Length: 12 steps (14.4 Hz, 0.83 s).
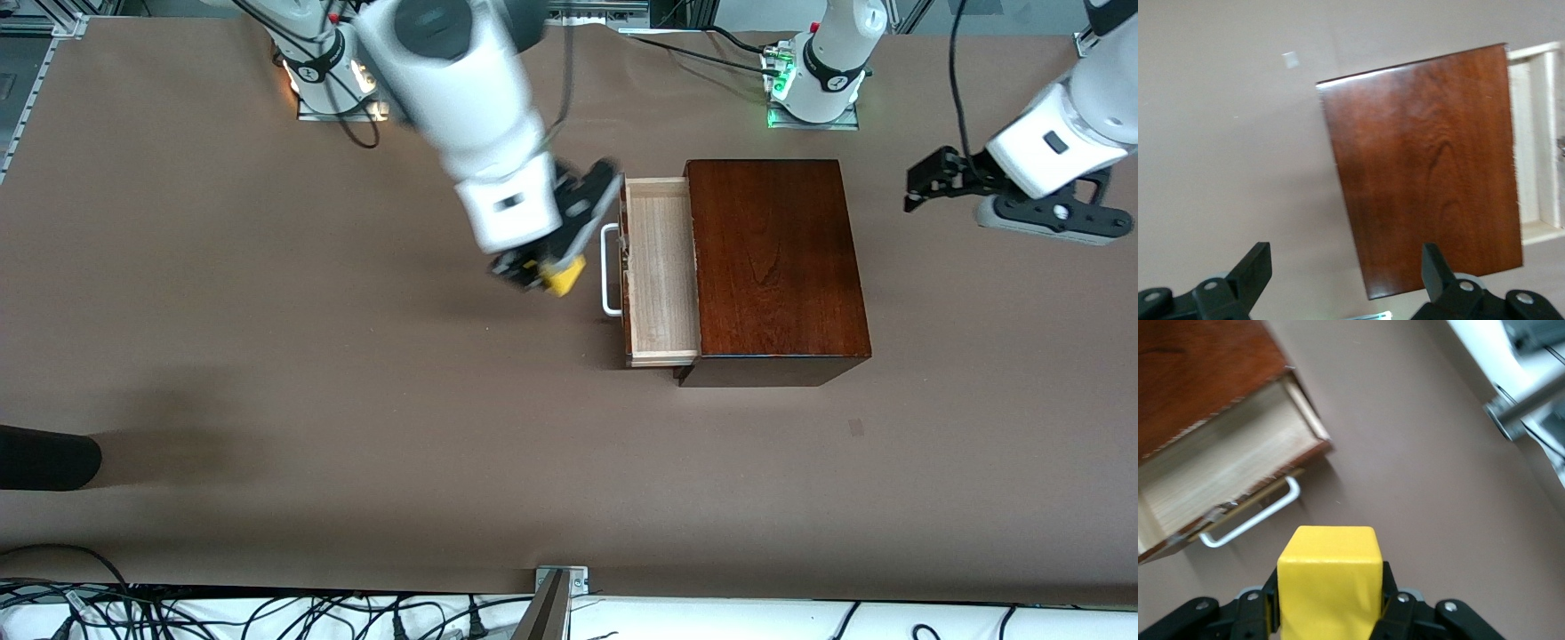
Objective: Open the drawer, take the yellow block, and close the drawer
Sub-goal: 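Lift the yellow cube out with the right gripper while the left gripper returns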
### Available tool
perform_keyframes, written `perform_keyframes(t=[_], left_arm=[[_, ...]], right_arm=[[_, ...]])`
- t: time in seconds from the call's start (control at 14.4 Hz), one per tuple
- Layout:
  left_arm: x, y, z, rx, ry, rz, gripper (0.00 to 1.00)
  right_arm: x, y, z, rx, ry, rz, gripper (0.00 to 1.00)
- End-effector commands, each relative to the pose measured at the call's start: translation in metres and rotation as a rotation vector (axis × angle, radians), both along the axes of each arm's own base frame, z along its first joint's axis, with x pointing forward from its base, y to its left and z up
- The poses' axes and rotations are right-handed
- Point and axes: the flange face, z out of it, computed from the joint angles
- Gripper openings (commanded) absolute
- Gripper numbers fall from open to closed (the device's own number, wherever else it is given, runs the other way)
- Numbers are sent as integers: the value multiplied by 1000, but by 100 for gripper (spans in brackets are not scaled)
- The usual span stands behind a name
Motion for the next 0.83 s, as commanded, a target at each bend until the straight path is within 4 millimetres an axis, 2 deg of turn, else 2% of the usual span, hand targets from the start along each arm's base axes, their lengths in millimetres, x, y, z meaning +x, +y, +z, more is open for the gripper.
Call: perform_keyframes(t=[0.0,0.14,0.28,0.42,0.48,0.62,0.76], left_arm=[[7,-43,-12,-63,47,-66,100],[8,-102,-16,-72,55,-166,100],[6,-163,-31,-79,76,-269,100],[-1,-213,-55,-161,141,-310,100],[-3,-229,-71,-196,183,-323,100],[-1,-260,-87,-286,235,-339,100],[16,-287,-100,-386,268,-338,100]], right_arm=[[14,-84,0,38,103,-135,0],[16,-150,-23,-1,173,-239,0],[24,-210,-52,-43,231,-327,0],[27,-257,-99,-98,282,-398,0],[28,-273,-125,-121,270,-437,0],[25,-300,-173,-178,209,-486,0],[14,-313,-212,-214,173,-544,0]])
